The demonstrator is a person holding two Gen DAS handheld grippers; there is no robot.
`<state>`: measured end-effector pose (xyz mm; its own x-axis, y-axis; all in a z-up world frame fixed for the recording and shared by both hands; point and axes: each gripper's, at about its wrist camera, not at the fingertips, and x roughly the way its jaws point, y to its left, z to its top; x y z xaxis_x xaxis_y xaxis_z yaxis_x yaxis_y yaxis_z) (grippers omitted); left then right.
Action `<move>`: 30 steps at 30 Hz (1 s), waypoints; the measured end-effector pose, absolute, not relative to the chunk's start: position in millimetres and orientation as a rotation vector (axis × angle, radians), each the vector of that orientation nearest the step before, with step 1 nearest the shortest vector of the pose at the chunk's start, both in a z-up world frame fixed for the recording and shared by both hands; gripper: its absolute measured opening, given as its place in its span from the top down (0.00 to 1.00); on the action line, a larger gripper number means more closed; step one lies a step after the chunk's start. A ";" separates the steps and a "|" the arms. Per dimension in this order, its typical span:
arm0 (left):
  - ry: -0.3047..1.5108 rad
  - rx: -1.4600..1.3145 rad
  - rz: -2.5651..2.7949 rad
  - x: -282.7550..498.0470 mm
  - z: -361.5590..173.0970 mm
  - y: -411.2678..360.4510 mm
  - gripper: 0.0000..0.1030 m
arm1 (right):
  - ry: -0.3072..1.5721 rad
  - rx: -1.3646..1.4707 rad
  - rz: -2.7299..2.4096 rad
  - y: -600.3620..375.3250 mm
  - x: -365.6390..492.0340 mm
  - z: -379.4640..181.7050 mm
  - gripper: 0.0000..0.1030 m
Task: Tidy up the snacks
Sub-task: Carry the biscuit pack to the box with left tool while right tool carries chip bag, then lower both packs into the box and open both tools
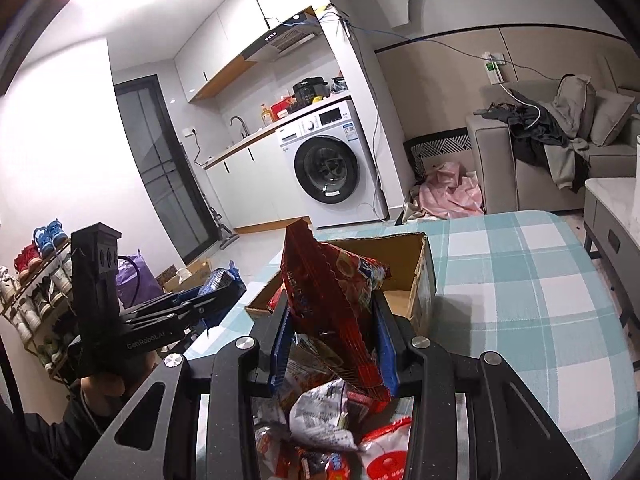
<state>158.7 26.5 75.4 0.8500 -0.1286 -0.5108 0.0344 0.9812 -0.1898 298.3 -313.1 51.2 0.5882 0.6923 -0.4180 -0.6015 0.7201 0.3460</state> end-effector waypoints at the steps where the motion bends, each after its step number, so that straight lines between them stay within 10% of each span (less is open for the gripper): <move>1: 0.552 -0.176 -0.085 163.4 75.0 27.1 0.58 | 0.569 0.176 0.759 -311.4 302.4 49.9 0.64; 30: 0.680 -0.142 -0.106 258.3 34.5 25.0 0.58 | 0.684 0.153 0.795 -269.2 370.1 13.8 0.64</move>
<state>258.3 25.0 34.5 0.7729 -0.1440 -0.6180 0.0514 0.9849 -0.1652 370.1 -269.2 13.8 0.4995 0.7021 -0.5074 -0.6067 0.7017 0.3736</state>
